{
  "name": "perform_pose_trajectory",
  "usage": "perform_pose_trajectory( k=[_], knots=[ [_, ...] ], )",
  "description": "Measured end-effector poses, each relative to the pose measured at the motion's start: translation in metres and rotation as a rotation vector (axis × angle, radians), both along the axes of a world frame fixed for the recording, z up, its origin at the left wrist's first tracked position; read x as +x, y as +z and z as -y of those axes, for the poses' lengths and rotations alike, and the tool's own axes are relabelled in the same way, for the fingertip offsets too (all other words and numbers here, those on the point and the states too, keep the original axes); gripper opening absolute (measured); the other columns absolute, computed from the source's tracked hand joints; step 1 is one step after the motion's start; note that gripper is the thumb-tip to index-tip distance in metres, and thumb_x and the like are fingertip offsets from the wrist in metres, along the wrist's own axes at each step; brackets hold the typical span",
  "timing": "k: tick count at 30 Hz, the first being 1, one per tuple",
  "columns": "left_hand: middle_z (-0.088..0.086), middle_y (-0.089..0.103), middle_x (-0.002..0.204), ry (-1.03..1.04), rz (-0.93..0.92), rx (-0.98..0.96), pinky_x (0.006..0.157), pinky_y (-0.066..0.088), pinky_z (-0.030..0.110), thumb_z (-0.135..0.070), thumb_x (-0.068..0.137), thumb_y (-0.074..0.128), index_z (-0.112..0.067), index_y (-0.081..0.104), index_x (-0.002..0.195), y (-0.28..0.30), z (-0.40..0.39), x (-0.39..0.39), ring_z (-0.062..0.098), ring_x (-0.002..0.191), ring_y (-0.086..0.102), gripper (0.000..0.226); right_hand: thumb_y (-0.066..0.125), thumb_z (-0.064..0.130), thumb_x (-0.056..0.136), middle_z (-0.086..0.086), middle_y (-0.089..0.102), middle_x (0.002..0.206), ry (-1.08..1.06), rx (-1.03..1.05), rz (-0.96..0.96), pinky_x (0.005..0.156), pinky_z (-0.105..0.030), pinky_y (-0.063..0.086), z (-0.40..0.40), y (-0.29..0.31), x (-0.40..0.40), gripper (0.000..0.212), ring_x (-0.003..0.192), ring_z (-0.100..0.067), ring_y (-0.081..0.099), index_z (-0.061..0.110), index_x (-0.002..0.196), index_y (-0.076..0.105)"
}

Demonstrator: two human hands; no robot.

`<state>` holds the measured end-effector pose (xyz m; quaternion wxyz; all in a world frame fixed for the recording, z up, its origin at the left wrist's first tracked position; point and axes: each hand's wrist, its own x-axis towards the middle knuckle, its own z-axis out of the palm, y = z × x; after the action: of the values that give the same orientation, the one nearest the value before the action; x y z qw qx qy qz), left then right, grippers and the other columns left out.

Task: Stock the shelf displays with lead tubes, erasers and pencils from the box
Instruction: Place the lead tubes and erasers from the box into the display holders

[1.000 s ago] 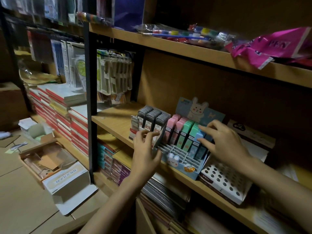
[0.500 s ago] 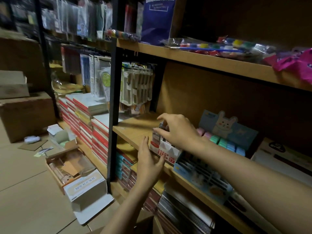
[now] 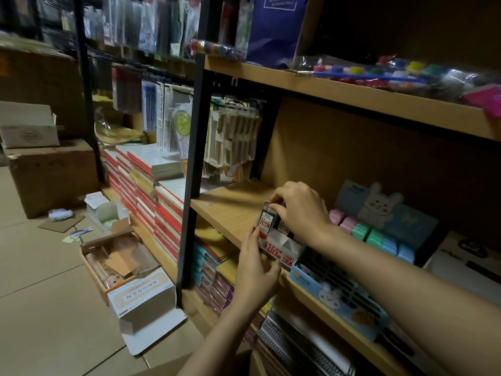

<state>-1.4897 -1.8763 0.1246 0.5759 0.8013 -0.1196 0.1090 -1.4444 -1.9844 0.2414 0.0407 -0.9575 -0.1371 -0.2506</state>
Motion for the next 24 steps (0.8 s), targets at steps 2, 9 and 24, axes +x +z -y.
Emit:
perform_pose_trajectory(
  k=[2, 9, 24],
  knots=[
    [-0.009, 0.010, 0.161, -0.017, 0.004, 0.011, 0.120, 0.020, 0.030, -0.021, 0.087, 0.067, -0.023, 0.015, 0.154, -0.001, -0.001, 0.000, 0.006, 0.146, 0.013, 0.084, 0.063, 0.033, 0.092, 0.000, 0.057, 0.101, -0.016, -0.055, 0.036, 0.073, -0.031, 0.045, 0.002, -0.002, -0.002, 0.020, 0.095, -0.018, 0.053, 0.017, 0.098, 0.071],
    [-0.007, 0.019, 0.159, -0.043, 0.017, 0.097, 0.118, 0.023, 0.029, -0.021, 0.089, 0.066, -0.024, 0.020, 0.153, 0.005, -0.013, -0.011, 0.006, 0.144, 0.020, 0.079, 0.062, 0.023, 0.090, 0.002, 0.051, 0.113, -0.012, 0.105, 0.053, 0.087, -0.034, 0.048, 0.009, -0.004, -0.052, 0.028, 0.103, -0.016, 0.052, 0.020, 0.119, 0.063],
    [0.000, 0.070, 0.099, -0.176, -0.520, 0.595, 0.077, 0.052, 0.027, -0.026, 0.083, 0.074, -0.017, 0.067, 0.103, -0.143, -0.083, -0.204, 0.013, 0.090, 0.065, 0.023, 0.069, 0.021, 0.088, 0.010, 0.067, 0.097, 0.029, 0.441, -0.716, 0.072, -0.010, 0.046, 0.016, -0.227, -0.246, 0.018, 0.082, -0.003, 0.061, 0.023, 0.105, 0.070]
  ],
)
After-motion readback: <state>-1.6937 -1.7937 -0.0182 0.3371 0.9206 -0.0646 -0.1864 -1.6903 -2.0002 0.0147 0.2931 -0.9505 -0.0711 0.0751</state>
